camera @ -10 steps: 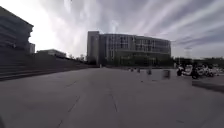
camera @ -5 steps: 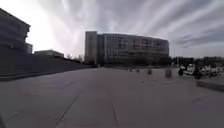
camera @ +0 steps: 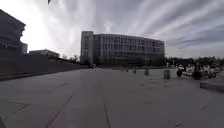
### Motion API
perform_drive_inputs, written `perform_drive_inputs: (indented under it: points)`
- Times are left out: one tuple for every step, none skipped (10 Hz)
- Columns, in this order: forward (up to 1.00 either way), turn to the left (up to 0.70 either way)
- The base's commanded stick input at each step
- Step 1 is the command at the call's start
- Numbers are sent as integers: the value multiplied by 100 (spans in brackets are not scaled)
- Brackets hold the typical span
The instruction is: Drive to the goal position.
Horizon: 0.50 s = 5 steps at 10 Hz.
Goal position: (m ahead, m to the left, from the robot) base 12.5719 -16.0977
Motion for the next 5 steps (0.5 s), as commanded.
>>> perform_drive_inputs:
  points:
    - [70, 0]
    - [70, 0]
    - [70, 0]
    - [71, 0]
    - [77, 0]
